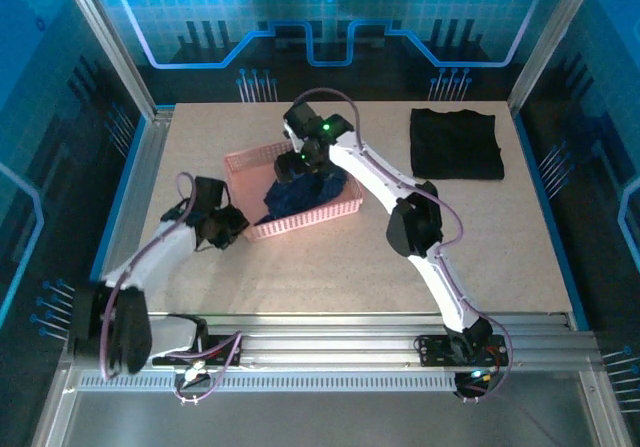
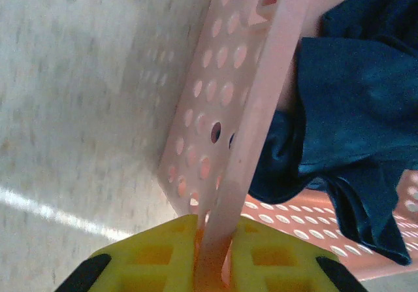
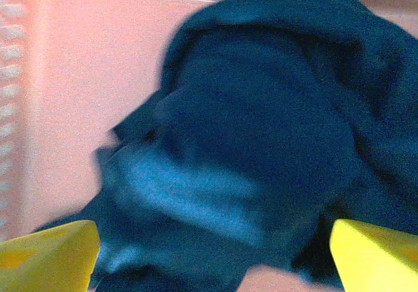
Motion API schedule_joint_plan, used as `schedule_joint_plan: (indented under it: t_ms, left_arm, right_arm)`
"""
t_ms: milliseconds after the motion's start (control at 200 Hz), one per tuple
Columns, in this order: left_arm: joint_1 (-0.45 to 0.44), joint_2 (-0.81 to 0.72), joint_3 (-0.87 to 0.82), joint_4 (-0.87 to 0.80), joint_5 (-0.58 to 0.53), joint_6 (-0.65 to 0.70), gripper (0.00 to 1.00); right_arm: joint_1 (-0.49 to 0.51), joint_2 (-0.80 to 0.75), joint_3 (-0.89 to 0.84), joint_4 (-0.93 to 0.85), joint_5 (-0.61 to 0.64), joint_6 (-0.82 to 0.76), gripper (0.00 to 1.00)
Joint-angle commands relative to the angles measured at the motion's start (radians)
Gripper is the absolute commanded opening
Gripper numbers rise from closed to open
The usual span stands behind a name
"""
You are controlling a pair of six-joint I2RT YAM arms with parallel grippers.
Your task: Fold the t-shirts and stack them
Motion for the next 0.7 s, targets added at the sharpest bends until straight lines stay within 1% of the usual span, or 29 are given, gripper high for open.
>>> schedule_joint_plan:
  t_ms: [0,35,75,100,135,175,220,250,330,380,395,455,485,545,610,695]
  left_arm:
    - [-0.039,-0.136,-0.056,-0.040,-0.008,-0.205,0.22]
    - [-0.055,-0.172,-0.059,-0.047,-0.007,-0.218,0.24]
    - [-0.071,-0.206,-0.052,-0.061,-0.010,-0.226,0.29]
    - [-0.080,-0.223,-0.044,-0.069,-0.012,-0.228,0.32]
    - [-0.085,-0.239,-0.028,-0.077,-0.012,-0.223,0.36]
    - [-0.088,-0.246,-0.003,-0.087,-0.012,-0.209,0.42]
    - [-0.088,-0.240,0.041,-0.108,-0.019,-0.174,0.49]
    - [-0.088,-0.227,0.080,-0.129,-0.034,-0.138,0.52]
    - [-0.085,-0.171,0.200,-0.202,-0.098,-0.026,0.60]
    - [-0.069,-0.121,0.277,-0.239,-0.131,0.045,0.64]
    - [-0.059,-0.107,0.299,-0.243,-0.134,0.062,0.64]
    - [-0.009,-0.033,0.383,-0.243,-0.126,0.155,0.69]
    - [0.019,0.006,0.432,-0.246,-0.116,0.202,0.71]
    - [0.067,0.117,0.546,-0.267,-0.089,0.302,0.74]
    - [0.087,0.241,0.682,-0.306,-0.103,0.422,0.76]
    - [0.090,0.380,0.831,-0.319,-0.108,0.581,0.77]
  right_arm:
    - [0.013,0.031,-0.035,-0.035,0.100,0.075,0.91]
    - [0.013,0.041,-0.054,-0.024,0.107,0.086,0.88]
    - [0.010,0.052,-0.068,-0.014,0.113,0.098,0.86]
    - [0.010,0.057,-0.071,-0.008,0.119,0.100,0.82]
    - [0.011,0.060,-0.073,0.001,0.130,0.106,0.72]
    - [0.009,0.057,-0.075,0.019,0.132,0.108,0.58]
    - [0.007,0.043,-0.078,0.049,0.119,0.103,0.47]
    - [0.004,0.030,-0.076,0.068,0.107,0.096,0.40]
    - [-0.003,-0.015,-0.047,0.083,0.073,0.074,0.13]
    - [-0.010,-0.062,-0.025,0.088,0.036,0.061,0.02]
    - [-0.012,-0.079,-0.021,0.093,0.023,0.057,0.00]
    - [-0.021,-0.143,-0.014,0.114,-0.029,0.032,0.00]
    - [-0.026,-0.207,-0.012,0.121,-0.055,0.017,0.00]
    - [-0.038,-0.288,0.001,0.120,-0.101,-0.010,0.00]
    - [-0.053,-0.365,0.034,0.093,-0.140,-0.027,0.00]
    - [-0.082,-0.458,0.092,0.041,-0.180,-0.035,0.00]
